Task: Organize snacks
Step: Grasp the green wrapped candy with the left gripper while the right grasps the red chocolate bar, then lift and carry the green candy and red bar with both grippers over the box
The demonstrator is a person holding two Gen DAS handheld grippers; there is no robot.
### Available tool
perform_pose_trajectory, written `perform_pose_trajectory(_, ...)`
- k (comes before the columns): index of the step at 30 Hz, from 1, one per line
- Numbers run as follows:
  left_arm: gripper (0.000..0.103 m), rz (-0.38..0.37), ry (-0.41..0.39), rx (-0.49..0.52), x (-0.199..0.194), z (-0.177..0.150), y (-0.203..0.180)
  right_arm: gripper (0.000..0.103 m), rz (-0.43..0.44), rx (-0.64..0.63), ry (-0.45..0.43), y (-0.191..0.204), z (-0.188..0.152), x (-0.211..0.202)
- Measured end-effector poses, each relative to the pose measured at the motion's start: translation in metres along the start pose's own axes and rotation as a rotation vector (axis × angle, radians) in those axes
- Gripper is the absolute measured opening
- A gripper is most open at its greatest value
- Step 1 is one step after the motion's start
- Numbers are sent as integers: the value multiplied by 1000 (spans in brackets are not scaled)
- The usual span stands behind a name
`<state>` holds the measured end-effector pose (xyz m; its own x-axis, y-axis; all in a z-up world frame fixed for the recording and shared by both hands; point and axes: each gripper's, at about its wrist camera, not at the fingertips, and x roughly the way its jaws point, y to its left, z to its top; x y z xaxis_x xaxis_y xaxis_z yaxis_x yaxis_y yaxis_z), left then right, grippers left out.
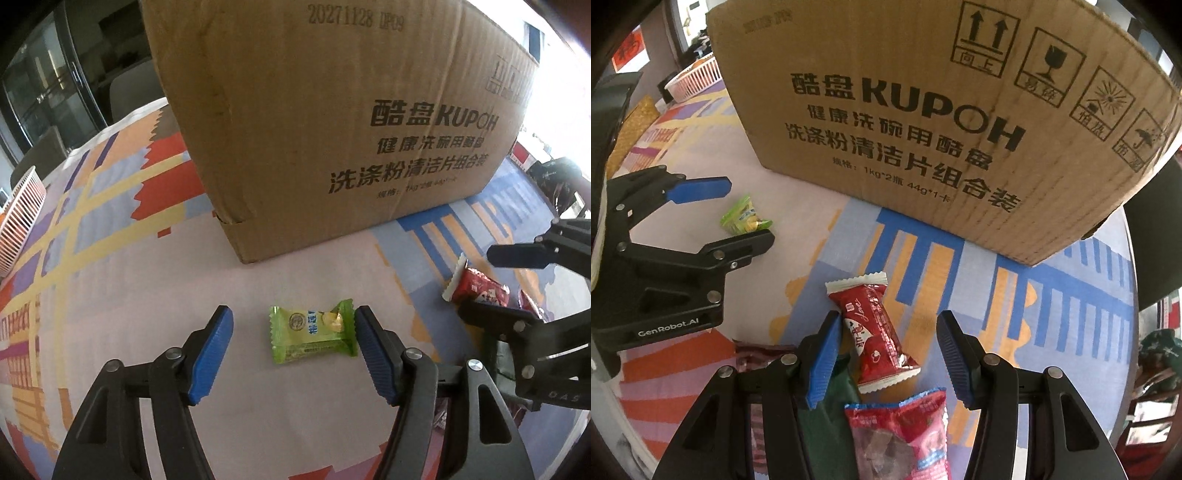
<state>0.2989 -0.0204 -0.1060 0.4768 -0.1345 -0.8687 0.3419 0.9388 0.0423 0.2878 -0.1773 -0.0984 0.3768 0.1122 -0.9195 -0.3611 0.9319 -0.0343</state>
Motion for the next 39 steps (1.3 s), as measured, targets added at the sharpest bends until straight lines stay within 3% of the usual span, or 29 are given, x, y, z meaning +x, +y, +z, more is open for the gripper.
perform_pose_trajectory(4, 40, -40, 4, -34, -2, -1, 0, 42, 27, 14, -1, -1, -1, 1)
perform_pose_trajectory(7, 35, -34, 4, -44, -3, -2, -1, 32, 41, 20, -10, 0, -1, 2)
perform_pose_trajectory(10, 33, -25, 9, -57, -5, -2, -1, 23, 42, 29, -13, 0, -1, 2)
perform_pose_trajectory(19, 33, -3, -23, -71, -33, -8, -12, 23, 52, 53, -46, -9, -5, -12)
perform_pose_trajectory(39, 33, -24, -225, -99, -129, 6, -27, 23, 40, 96, -244, -21, -16, -103)
